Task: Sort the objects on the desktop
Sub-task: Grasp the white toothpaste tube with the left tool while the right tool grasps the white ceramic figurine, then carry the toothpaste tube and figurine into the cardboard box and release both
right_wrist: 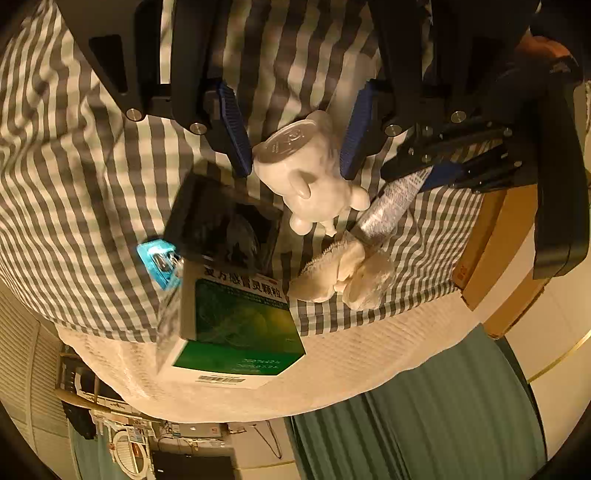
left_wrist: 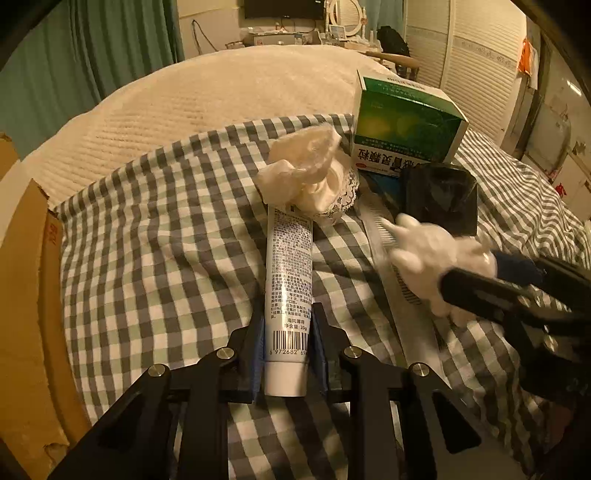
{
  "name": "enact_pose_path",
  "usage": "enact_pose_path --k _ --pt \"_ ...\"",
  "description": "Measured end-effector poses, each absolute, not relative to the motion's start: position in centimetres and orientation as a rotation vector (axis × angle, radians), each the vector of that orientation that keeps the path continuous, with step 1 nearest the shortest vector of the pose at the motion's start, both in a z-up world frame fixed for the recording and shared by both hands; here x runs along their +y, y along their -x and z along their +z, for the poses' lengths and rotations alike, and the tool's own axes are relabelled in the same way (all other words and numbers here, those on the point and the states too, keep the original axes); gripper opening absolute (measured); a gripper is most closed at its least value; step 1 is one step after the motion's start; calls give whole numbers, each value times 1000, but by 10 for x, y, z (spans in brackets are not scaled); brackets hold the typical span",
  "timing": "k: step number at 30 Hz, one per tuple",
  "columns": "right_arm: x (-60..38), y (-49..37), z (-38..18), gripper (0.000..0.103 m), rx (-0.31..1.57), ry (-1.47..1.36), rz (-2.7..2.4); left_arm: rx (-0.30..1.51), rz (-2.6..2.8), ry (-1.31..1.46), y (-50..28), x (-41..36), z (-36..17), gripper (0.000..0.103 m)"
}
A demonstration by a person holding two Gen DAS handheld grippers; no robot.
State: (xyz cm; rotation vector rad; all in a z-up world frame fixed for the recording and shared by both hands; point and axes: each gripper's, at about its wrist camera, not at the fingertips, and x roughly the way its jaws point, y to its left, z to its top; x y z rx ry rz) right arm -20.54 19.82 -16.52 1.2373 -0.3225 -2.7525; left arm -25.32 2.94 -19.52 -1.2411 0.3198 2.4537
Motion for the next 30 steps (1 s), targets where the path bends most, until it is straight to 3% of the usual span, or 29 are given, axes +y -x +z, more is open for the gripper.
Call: enact_pose_path --k 15,16,17,22,24,26,30 --pt "212 133 -131 47 -404 -1262 -2838 111 2525 1170 196 -5 -143 22" --pt "211 127 -125 29 -390 -1268 -2841 98 2523 1162 191 -9 -138 22" --pt "209 122 -119 17 -376 -1271 -2838 90 2526 1154 186 -11 -133 22" --pt "204 98 -100 14 -323 -1343 -2833 42 2516 1135 166 -22 -116 22" --pt "205 89 -102 26 -359 -1349 -2827 14 2510 1153 164 -24 -119 22" --pt "205 81 -106 55 -374 -1363 -2851 -16 2496 1184 162 -26 -125 22" --pt "196 76 -121 56 -397 -1372 -2832 22 2479 1238 165 -17 -140 22"
